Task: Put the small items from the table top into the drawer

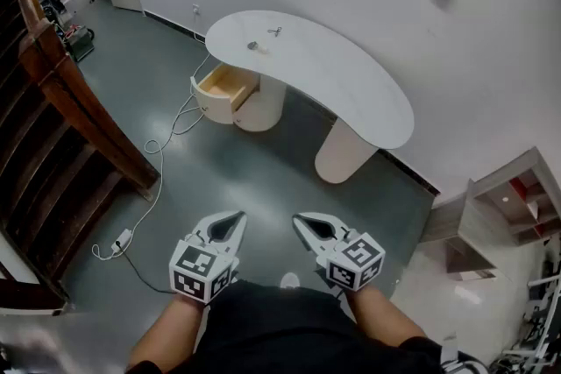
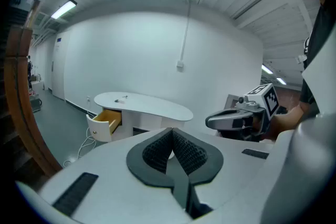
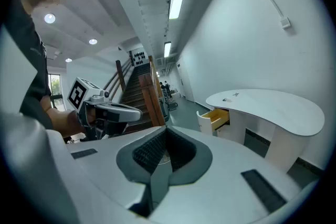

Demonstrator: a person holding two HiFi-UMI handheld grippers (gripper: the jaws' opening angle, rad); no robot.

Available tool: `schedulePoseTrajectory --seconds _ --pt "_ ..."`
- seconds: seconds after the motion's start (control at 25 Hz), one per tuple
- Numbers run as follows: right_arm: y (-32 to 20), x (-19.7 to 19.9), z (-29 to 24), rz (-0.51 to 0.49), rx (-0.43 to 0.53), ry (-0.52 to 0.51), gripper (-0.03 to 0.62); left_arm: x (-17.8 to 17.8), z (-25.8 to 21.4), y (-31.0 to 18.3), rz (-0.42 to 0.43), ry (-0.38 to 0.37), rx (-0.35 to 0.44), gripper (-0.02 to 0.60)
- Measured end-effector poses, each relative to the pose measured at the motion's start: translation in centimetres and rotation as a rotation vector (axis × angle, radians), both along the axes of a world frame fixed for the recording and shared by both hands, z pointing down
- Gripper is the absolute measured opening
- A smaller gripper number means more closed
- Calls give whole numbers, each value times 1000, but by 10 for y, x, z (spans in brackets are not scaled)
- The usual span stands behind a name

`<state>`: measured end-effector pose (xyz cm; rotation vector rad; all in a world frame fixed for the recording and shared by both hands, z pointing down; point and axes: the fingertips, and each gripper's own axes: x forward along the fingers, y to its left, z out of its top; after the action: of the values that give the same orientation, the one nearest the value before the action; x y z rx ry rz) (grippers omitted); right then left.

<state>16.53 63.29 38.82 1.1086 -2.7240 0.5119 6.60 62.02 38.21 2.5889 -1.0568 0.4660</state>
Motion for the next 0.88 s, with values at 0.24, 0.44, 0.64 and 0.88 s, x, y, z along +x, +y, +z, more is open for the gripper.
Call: schedulePoseTrajectory --seconds 0.24,0.44,0.64,0.88 --pt "-1 8 1 -6 0 -3 6 8 0 -3 -15 0 5 15" --pt "-3 18 1 -11 -5 -28 6 20 1 -2 -19 -3 6 15" --pt "-5 31 1 -24 12 -11 6 29 7 -3 -60 68 -53 15" --pt "-5 56 6 -48 12 -26 6 50 14 1 -99 67 -67 15"
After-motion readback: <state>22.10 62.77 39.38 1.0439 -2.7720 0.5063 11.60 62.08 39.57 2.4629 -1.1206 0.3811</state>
